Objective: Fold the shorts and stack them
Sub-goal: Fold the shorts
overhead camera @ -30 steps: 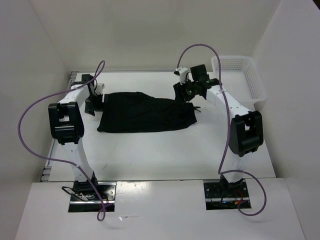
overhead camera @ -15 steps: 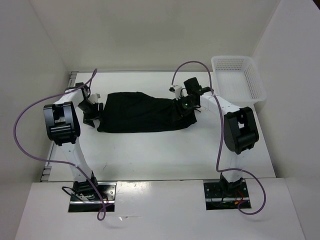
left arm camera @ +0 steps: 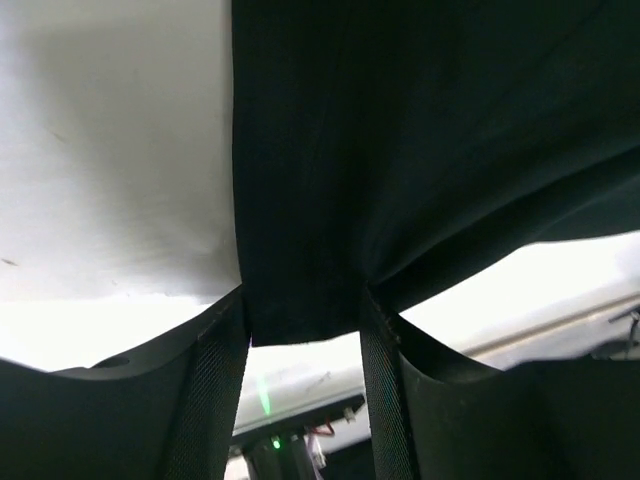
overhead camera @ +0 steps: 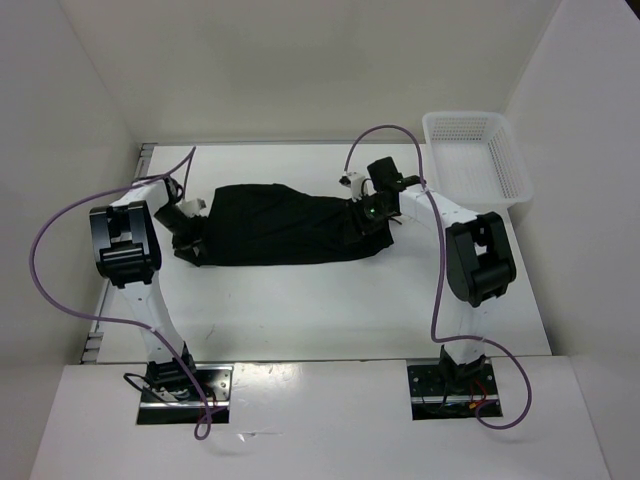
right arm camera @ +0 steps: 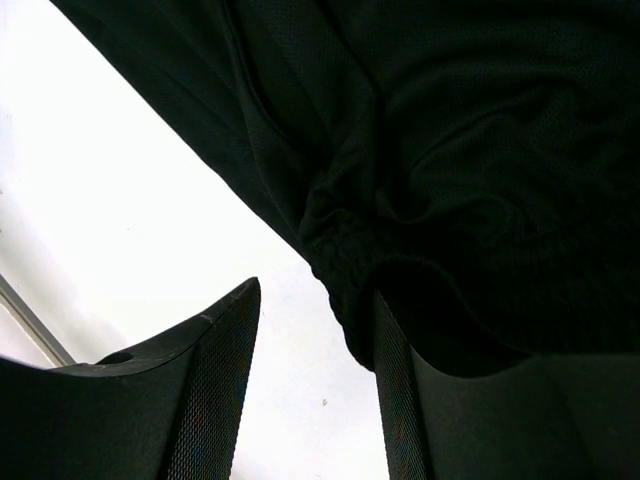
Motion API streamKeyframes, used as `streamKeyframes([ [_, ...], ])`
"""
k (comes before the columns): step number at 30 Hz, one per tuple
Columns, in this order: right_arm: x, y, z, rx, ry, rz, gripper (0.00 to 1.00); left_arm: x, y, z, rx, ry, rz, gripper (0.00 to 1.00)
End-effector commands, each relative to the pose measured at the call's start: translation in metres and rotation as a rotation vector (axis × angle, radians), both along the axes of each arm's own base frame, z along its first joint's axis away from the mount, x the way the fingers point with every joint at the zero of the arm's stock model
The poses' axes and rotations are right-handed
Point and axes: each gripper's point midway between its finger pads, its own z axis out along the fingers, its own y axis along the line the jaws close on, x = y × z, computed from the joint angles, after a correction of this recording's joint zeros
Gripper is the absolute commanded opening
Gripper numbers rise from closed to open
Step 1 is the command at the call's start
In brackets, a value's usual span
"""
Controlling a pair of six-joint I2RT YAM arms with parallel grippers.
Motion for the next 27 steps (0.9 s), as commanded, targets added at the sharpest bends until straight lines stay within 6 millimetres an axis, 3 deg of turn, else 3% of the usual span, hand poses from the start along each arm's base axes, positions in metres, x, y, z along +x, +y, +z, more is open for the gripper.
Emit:
streamKeyframes([
  [1, 0.008, 0.005, 0.003, 0.011, -0.026, 0.000, 0.53, -0.023, -0.002, -0.003, -0.042, 0.095, 0.020, 0.54],
  [5, 0.007, 0.004, -0.003, 0.008, -0.018, 0.000, 0.48, -0.033, -0.006, -0.012, -0.067, 0.152, 0.022, 0.53],
  [7, 0.009, 0.005, -0.002, 0.011, -0.026, 0.000, 0.43, -0.031, -0.007, -0.013, -0.079, 0.152, 0.025, 0.40],
  [8, 0.012, 0.004, -0.006, 0.003, -0.031, -0.005, 0.36, -0.028, -0.007, -0.018, -0.081, 0.160, 0.025, 0.31],
  [9, 0.012, 0.004, -0.006, 0.002, -0.031, -0.005, 0.32, -0.022, -0.007, -0.015, -0.086, 0.141, 0.026, 0.14],
  [12, 0.014, 0.003, -0.014, -0.011, -0.026, -0.011, 0.17, -0.009, -0.004, -0.016, -0.100, 0.119, 0.038, 0.00],
  [17, 0.034, 0.007, 0.007, -0.009, -0.114, 0.019, 0.03, 0.011, 0.000, 0.002, -0.098, 0.064, 0.038, 0.00],
  [22, 0.055, 0.011, 0.047, -0.004, -0.242, 0.063, 0.00, 0.042, 0.008, 0.043, -0.116, -0.030, 0.056, 0.00],
  [23, 0.059, 0.012, 0.054, -0.004, -0.264, 0.074, 0.00, 0.059, 0.011, 0.058, -0.115, -0.085, 0.054, 0.00],
  [24, 0.073, 0.011, 0.073, 0.011, -0.313, 0.059, 0.00, 0.071, 0.008, 0.064, -0.144, -0.113, 0.055, 0.00],
  [26, 0.097, -0.001, 0.078, -0.013, -0.356, 0.012, 0.00, 0.092, 0.006, 0.077, -0.141, -0.187, 0.035, 0.00],
  [27, 0.119, -0.006, 0.096, -0.028, -0.425, -0.025, 0.00, 0.112, -0.003, 0.090, -0.148, -0.255, 0.005, 0.00],
])
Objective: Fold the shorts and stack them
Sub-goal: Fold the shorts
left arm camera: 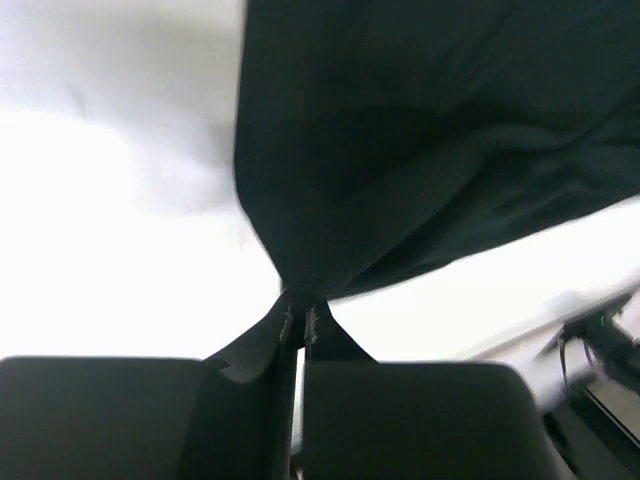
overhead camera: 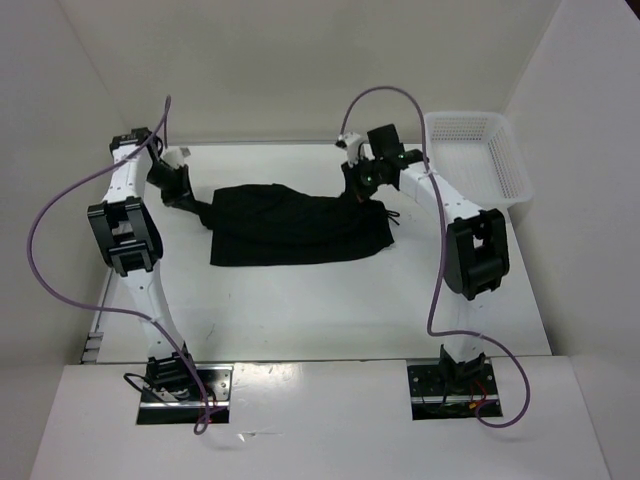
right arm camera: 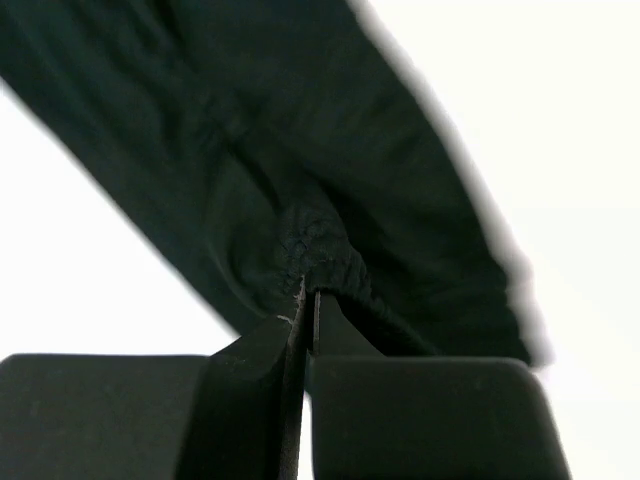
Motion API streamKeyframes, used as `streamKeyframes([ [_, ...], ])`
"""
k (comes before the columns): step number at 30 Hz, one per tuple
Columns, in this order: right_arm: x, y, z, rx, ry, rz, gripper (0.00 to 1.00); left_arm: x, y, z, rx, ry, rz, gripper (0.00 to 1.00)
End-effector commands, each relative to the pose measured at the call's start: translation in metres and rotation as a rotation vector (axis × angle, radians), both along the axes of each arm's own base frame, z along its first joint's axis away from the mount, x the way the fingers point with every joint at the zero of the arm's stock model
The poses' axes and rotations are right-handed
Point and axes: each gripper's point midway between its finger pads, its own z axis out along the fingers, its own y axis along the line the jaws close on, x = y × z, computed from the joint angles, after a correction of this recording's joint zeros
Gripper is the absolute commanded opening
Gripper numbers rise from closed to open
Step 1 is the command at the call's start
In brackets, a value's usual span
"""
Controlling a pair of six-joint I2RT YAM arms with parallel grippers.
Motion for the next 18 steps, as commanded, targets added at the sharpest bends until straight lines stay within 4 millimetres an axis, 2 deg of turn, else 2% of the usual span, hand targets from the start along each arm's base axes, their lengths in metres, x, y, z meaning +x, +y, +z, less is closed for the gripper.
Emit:
streamKeyframes([
  [1, 0.065, -0.019, 0.051, -0.019, -0.216, -0.086, 0.00, 0.038, -0.021, 0.033, -0.060, -0.140, -0.051, 0.00],
  [2, 0.076, -0.024, 0.044, -0.034, -0.216, -0.107, 0.00, 0.050, -0.022, 0.043, -0.063, -0.202, -0.056, 0.00],
  [3, 0.093, -0.034, 0.062, -0.027, -0.263, -0.138, 0.00, 0.067, -0.025, 0.062, -0.060, -0.295, -0.074, 0.00],
  [4, 0.101, -0.039, 0.066, -0.029, -0.273, -0.167, 0.00, 0.086, -0.026, 0.076, -0.066, -0.397, -0.088, 0.00],
  [5, 0.109, -0.042, 0.070, -0.023, -0.293, -0.178, 0.00, 0.096, -0.026, 0.088, -0.067, -0.456, -0.097, 0.00],
  [6, 0.114, -0.043, 0.082, -0.021, -0.321, -0.187, 0.00, 0.105, -0.026, 0.100, -0.064, -0.512, -0.105, 0.00],
  [7, 0.115, -0.046, 0.082, -0.042, -0.336, -0.183, 0.00, 0.114, -0.032, 0.121, -0.049, -0.584, -0.127, 0.00],
  [9, 0.113, -0.048, 0.088, -0.053, -0.352, -0.170, 0.00, 0.117, -0.046, 0.139, -0.069, -0.637, -0.160, 0.00],
  [11, 0.107, -0.056, 0.080, -0.079, -0.341, -0.156, 0.00, 0.114, -0.049, 0.141, -0.087, -0.636, -0.166, 0.01],
  [12, 0.100, -0.058, 0.084, -0.089, -0.342, -0.146, 0.00, 0.112, -0.049, 0.136, -0.091, -0.621, -0.165, 0.01],
  [13, 0.096, -0.066, 0.082, -0.103, -0.335, -0.147, 0.00, 0.110, -0.055, 0.129, -0.099, -0.599, -0.171, 0.01],
  [14, 0.084, -0.070, 0.076, -0.125, -0.315, -0.128, 0.00, 0.101, -0.055, 0.117, -0.099, -0.552, -0.162, 0.01],
  [15, 0.077, -0.077, 0.072, -0.134, -0.298, -0.119, 0.00, 0.095, -0.049, 0.109, -0.104, -0.521, -0.147, 0.01],
  [16, 0.069, -0.083, 0.068, -0.128, -0.278, -0.101, 0.00, 0.087, -0.046, 0.110, -0.111, -0.515, -0.137, 0.00],
  [17, 0.056, -0.088, 0.052, -0.135, -0.227, -0.086, 0.00, 0.080, -0.035, 0.103, -0.112, -0.490, -0.110, 0.00],
  [18, 0.042, -0.093, 0.052, -0.145, -0.211, -0.056, 0.00, 0.072, -0.032, 0.095, -0.116, -0.468, -0.098, 0.00],
])
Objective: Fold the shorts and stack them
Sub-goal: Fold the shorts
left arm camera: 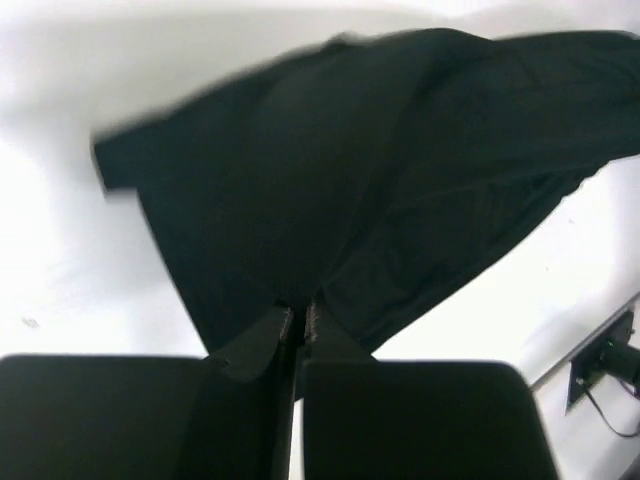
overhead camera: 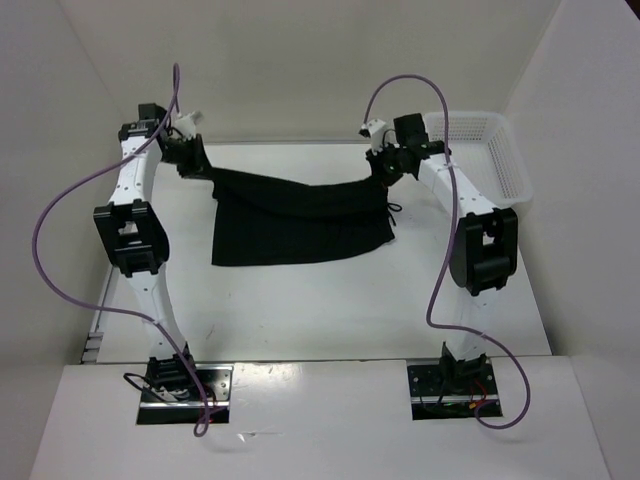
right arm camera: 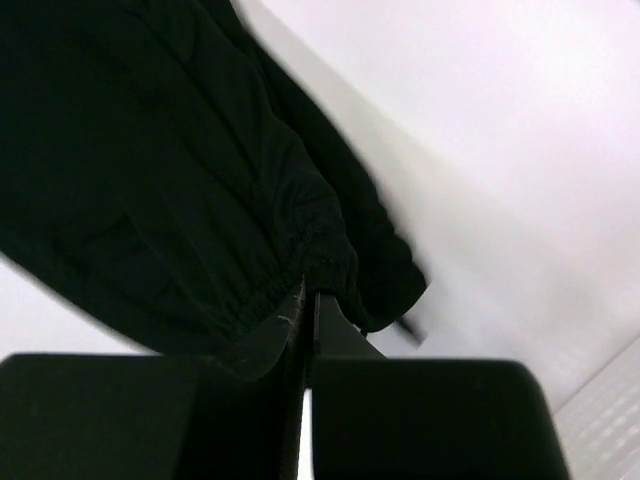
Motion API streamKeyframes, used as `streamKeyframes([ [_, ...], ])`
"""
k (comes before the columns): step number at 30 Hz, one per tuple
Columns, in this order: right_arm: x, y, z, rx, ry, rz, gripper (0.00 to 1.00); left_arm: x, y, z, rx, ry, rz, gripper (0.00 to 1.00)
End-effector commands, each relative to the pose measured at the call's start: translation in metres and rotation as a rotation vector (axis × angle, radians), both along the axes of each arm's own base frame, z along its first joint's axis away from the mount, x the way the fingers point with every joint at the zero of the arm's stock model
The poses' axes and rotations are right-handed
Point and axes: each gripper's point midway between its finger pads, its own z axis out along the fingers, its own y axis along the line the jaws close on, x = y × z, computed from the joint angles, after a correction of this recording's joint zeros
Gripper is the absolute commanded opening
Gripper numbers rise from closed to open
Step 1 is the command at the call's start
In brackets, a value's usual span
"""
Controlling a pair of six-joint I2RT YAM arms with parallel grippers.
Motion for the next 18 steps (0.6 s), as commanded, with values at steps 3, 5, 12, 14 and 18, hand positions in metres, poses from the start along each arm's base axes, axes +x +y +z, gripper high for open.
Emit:
streamKeyframes([
  [3, -0.064, -0.035, -0.010, -0.092, 0.084, 0.129, 0.00, -0.063, 0.019, -0.028, -0.015, 0.139, 0.066, 0.00],
  [5, -0.088, -0.041, -0.030, -0.087, 0.157, 0.167, 0.00, -0.105, 0.003, -0.059, -0.020, 0.270, 0.051, 0.00],
  [12, -0.134, -0.046, -0.074, -0.099, 0.280, 0.232, 0.00, -0.176, -0.016, -0.131, 0.018, 0.514, 0.023, 0.00],
  [14, -0.128, -0.046, -0.075, -0.098, 0.265, 0.201, 0.00, -0.181, -0.016, -0.141, 0.012, 0.549, 0.021, 0.00],
  [18, -0.091, -0.027, -0.038, 0.006, 0.175, 0.162, 0.00, -0.141, -0.013, -0.116, 0.007, 0.436, 0.020, 0.00],
])
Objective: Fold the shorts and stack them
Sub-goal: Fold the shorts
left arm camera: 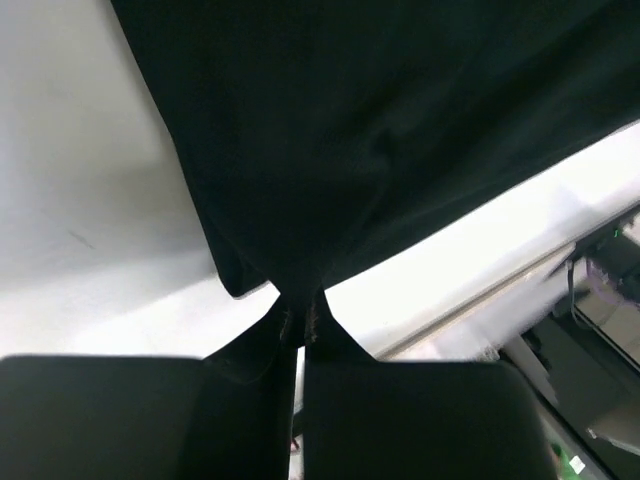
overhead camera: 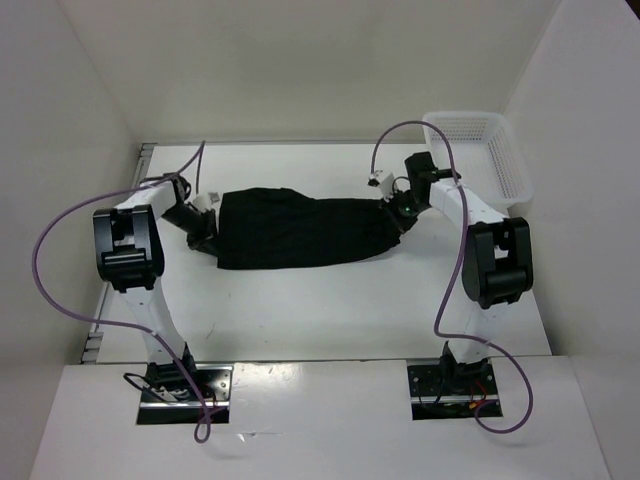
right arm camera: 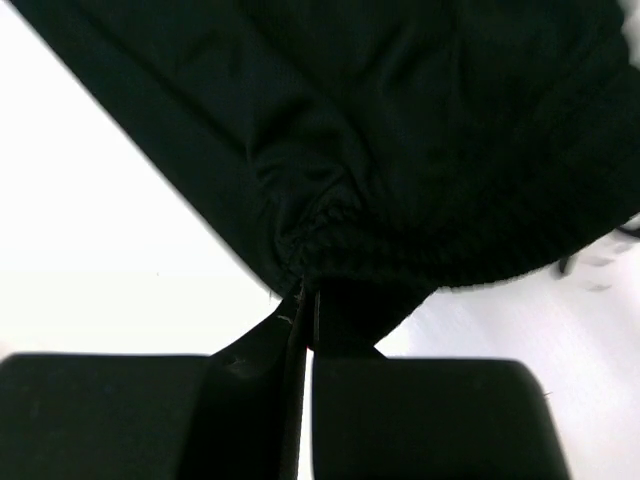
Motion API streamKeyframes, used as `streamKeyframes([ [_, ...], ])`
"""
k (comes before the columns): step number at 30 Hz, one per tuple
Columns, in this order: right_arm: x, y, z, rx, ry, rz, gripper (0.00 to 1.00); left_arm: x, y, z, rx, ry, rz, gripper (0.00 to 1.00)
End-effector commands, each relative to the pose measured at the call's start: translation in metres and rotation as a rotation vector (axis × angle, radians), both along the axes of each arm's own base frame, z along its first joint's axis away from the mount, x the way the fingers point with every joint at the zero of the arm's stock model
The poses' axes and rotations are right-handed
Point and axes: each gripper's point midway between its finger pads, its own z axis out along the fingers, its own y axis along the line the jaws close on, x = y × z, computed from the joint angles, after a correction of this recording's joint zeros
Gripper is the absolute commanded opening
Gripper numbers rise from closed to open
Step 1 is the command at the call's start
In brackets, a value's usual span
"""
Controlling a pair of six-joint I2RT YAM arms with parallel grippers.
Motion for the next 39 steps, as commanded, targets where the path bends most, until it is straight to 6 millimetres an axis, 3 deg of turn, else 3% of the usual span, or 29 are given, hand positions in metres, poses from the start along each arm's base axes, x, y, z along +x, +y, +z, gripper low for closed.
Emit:
streamKeyframes([
  [1, 0.050, 0.021, 0.059, 0.124, -0.166, -0.044, 0.00, 0.052, 0.008, 0.027, -0.003, -0.163, 0.005, 0.00],
  [2, 0.064, 0.025, 0.069, 0.154, -0.189, -0.088, 0.00, 0.061, 0.009, 0.034, 0.000, -0.179, 0.004, 0.00],
  [3, 0.078, 0.028, 0.066, 0.168, -0.187, -0.113, 0.00, 0.090, 0.014, 0.050, 0.013, -0.254, 0.003, 0.00],
  [4, 0.102, 0.031, 0.089, 0.191, -0.254, -0.139, 0.00, 0.104, 0.017, 0.059, 0.019, -0.290, 0.003, 0.00],
  [5, 0.116, 0.033, 0.097, 0.203, -0.279, -0.164, 0.00, 0.116, 0.015, 0.070, 0.023, -0.318, -0.007, 0.01],
  [6, 0.135, 0.036, 0.089, 0.218, -0.271, -0.213, 0.00, 0.132, 0.018, 0.071, 0.026, -0.341, -0.007, 0.01],
  [7, 0.174, 0.038, 0.126, 0.259, -0.377, -0.276, 0.00, 0.167, 0.018, 0.098, 0.045, -0.463, -0.020, 0.01],
  [8, 0.188, 0.037, 0.134, 0.267, -0.409, -0.311, 0.00, 0.182, 0.021, 0.111, 0.054, -0.520, -0.021, 0.01],
  [9, 0.202, 0.034, 0.141, 0.266, -0.442, -0.353, 0.00, 0.214, 0.024, 0.157, 0.075, -0.700, -0.026, 0.01],
  [10, 0.217, 0.035, 0.152, 0.289, -0.473, -0.387, 0.00, 0.231, 0.022, 0.161, 0.080, -0.751, -0.035, 0.01],
  [13, 0.225, 0.041, 0.170, 0.328, -0.511, -0.360, 0.00, 0.264, 0.025, 0.224, 0.109, -1.000, -0.045, 0.02],
  [14, 0.225, 0.043, 0.175, 0.337, -0.518, -0.352, 0.00, 0.267, 0.019, 0.233, 0.128, -1.030, -0.050, 0.02],
  [17, 0.220, 0.043, 0.180, 0.336, -0.521, -0.337, 0.00, 0.271, 0.009, 0.244, 0.138, -1.075, -0.062, 0.03],
  [19, 0.219, 0.039, 0.167, 0.305, -0.509, -0.349, 0.00, 0.272, 0.009, 0.230, 0.134, -1.043, -0.063, 0.05],
  [23, 0.213, 0.028, 0.156, 0.257, -0.497, -0.336, 0.00, 0.260, 0.004, 0.195, 0.092, -0.928, -0.073, 0.06],
  [26, 0.199, 0.025, 0.146, 0.244, -0.462, -0.286, 0.00, 0.232, -0.008, 0.180, 0.020, -0.832, -0.093, 0.07],
  [27, 0.189, 0.026, 0.134, 0.227, -0.425, -0.252, 0.00, 0.218, -0.011, 0.193, 0.008, -0.835, -0.097, 0.07],
  [28, 0.180, 0.027, 0.133, 0.223, -0.414, -0.218, 0.00, 0.205, -0.014, 0.189, -0.010, -0.804, -0.100, 0.07],
  [29, 0.171, 0.029, 0.128, 0.223, -0.391, -0.179, 0.00, 0.183, -0.021, 0.154, -0.055, -0.696, -0.102, 0.07],
  [30, 0.156, 0.025, 0.106, 0.180, -0.347, -0.137, 0.00, 0.162, -0.023, 0.165, -0.056, -0.692, -0.102, 0.07],
  [31, 0.149, 0.020, 0.105, 0.172, -0.340, -0.123, 0.00, 0.149, -0.024, 0.156, -0.061, -0.660, -0.099, 0.07],
  [32, 0.133, 0.018, 0.086, 0.148, -0.289, -0.087, 0.00, 0.119, -0.027, 0.135, -0.074, -0.575, -0.093, 0.07],
  [33, 0.126, 0.017, 0.074, 0.134, -0.260, -0.072, 0.00, 0.106, -0.029, 0.124, -0.080, -0.535, -0.090, 0.07],
  [36, 0.106, 0.012, 0.064, 0.102, -0.231, -0.023, 0.00, 0.060, -0.029, 0.086, -0.093, -0.366, -0.068, 0.06],
  [39, 0.101, 0.004, 0.058, 0.090, -0.206, -0.023, 0.00, 0.033, -0.028, 0.064, -0.109, -0.248, -0.046, 0.03],
])
